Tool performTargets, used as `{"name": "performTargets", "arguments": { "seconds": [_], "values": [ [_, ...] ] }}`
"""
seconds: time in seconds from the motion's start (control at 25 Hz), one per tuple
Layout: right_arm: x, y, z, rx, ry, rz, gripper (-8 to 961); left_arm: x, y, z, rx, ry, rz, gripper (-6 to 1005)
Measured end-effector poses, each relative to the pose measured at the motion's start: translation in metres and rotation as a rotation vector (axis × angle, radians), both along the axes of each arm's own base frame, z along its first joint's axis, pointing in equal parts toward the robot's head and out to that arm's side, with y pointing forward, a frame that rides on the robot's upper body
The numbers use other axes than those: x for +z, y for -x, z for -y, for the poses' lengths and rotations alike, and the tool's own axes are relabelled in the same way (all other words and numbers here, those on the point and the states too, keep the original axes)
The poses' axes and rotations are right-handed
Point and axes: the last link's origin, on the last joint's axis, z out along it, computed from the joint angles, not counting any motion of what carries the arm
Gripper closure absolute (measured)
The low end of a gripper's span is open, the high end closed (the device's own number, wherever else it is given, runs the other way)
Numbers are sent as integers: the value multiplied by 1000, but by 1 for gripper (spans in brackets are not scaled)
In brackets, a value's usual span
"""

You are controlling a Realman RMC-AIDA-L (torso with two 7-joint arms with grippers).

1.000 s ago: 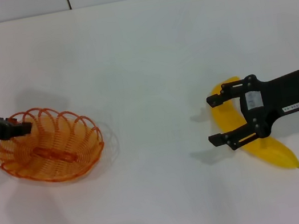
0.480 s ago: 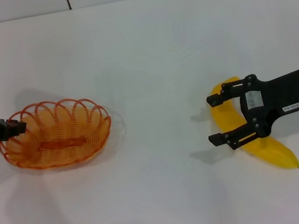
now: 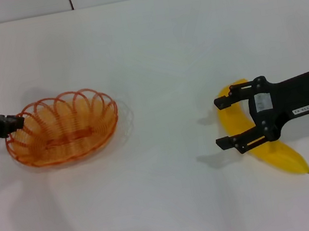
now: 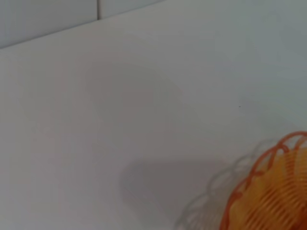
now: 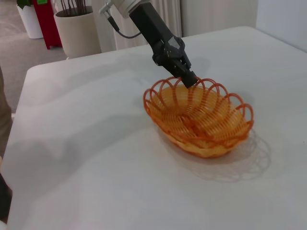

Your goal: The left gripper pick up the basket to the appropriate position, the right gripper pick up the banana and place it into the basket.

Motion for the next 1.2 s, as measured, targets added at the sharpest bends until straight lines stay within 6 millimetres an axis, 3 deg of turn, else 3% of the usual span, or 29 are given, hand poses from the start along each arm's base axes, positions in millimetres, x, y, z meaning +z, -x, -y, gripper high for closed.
{"name": "performTargets", "arguments": {
  "seconds": [0.52,1.2],
  "values": [
    [1,-1,0,-3,-3,-1,60,0,-1,-1,-15,5,-6,923],
    [1,3,-2,-3,-3,-8,60,-1,-24,-17,-113,0,-3,931]
  ]
}}
